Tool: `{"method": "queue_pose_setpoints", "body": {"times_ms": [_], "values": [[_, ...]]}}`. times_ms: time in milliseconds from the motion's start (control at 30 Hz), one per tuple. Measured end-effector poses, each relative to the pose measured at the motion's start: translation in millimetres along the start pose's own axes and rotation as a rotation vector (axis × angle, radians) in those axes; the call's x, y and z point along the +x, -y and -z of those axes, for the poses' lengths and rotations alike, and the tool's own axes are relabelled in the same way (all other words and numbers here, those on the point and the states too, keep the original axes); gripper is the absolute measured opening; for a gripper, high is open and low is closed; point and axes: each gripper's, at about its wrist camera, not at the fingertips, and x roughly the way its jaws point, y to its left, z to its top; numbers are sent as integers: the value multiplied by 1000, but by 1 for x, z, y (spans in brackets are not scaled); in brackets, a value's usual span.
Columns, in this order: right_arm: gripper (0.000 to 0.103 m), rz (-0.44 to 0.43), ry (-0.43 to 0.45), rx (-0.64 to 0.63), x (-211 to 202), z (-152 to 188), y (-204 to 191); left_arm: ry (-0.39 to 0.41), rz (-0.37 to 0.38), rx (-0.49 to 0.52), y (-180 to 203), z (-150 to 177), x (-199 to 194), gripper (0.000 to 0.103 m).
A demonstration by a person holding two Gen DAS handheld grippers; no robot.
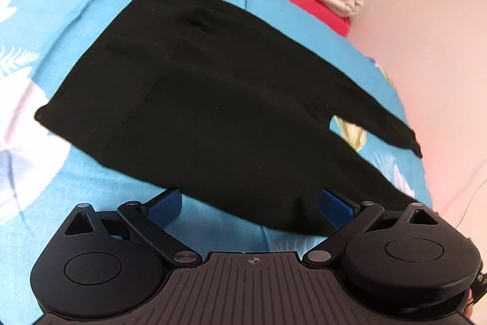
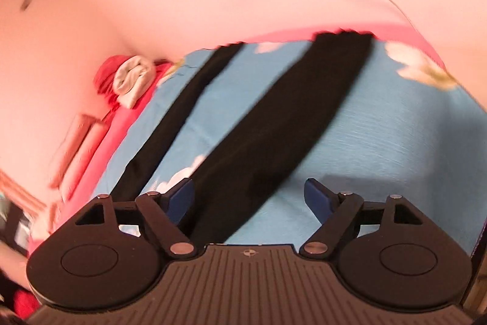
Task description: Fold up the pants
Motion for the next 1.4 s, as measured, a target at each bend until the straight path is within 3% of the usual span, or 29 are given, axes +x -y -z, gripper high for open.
{"method": "queue_pose_setpoints", "body": {"times_ms": [200,300,367,433,533,633,733,900,1067,1267,1333,1400], "values": [[80,-72,41,61,21,-9,18,82,43,-47,-6,-2,7,103],[73,-99,70,69,30,-15,23,114,72,-81,-9,-4,7,103],[57,-89,91,48,35,-18,25,125,93,-106,-13,-6,7,103],[30,-59,108,25,38,-18,26,143,96,-126,-16,-8,6,103],[15,-34,122,9,33,-19,33,153,49,-130,-20,-8,5,103],[12,-27,130,-16,32,-17,32,160,-12,-132,-24,-7,1,100],[9,-16,145,-57,29,-18,23,193,2,-141,-26,-11,-9,87],[9,-87,165,-94,24,-41,0,277,41,-75,-8,-32,-29,87],[8,-129,141,-151,48,-82,-45,323,24,3,22,-76,-25,86],[8,-131,88,-229,132,-135,-110,300,-47,33,40,-134,31,85],[8,-121,25,-251,176,-151,-129,275,-80,45,38,-156,58,86],[11,-88,-55,-256,226,-164,-142,216,-105,3,27,-175,82,94]]}}
